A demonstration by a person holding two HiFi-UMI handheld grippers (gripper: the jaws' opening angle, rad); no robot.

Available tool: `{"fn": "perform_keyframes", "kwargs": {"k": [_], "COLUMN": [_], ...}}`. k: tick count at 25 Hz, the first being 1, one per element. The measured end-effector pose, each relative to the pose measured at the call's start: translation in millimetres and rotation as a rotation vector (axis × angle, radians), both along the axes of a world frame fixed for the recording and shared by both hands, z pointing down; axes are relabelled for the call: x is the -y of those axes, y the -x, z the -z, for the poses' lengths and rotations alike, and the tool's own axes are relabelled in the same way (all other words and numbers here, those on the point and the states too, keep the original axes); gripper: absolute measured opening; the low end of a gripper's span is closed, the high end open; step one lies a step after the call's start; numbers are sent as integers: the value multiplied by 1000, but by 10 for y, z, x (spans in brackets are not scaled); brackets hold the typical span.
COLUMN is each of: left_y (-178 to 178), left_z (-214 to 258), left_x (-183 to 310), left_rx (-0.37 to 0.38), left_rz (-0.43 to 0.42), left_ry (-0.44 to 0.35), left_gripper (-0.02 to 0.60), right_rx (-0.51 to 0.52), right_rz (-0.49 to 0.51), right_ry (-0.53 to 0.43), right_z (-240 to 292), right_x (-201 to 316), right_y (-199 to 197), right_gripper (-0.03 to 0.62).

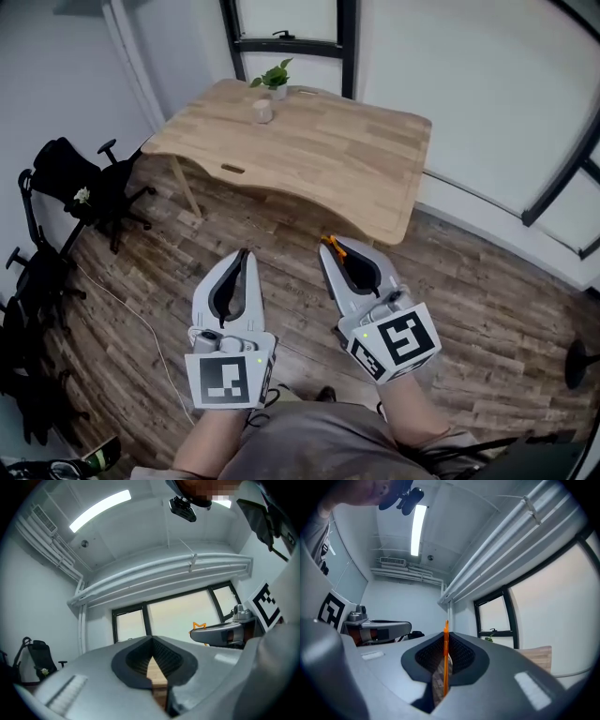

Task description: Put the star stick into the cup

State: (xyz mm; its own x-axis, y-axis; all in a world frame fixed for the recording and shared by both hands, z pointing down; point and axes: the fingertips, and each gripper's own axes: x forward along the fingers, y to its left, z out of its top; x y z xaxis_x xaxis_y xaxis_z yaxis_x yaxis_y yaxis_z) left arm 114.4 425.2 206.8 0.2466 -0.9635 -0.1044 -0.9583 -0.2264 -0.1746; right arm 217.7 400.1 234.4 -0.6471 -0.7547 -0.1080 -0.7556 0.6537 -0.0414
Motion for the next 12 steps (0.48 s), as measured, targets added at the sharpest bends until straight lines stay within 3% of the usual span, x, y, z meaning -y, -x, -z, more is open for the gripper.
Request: {"fn": "perform_keyframes", "kwargs": {"k": [6,12], "left_y": [226,487], "left_z": [-127,-330], "left_x": [218,834], "left_rx": [-5,-20], "left_rz": [37,34], "left_ry": [36,73], "left_gripper": [2,2], "right_rx": [49,28], "right_rz": [21,14], "right_ry": [25,59], "right_z": [-11,-194], "right_x": [244,807], "right_y": [113,345], "right_gripper": [44,44]}}
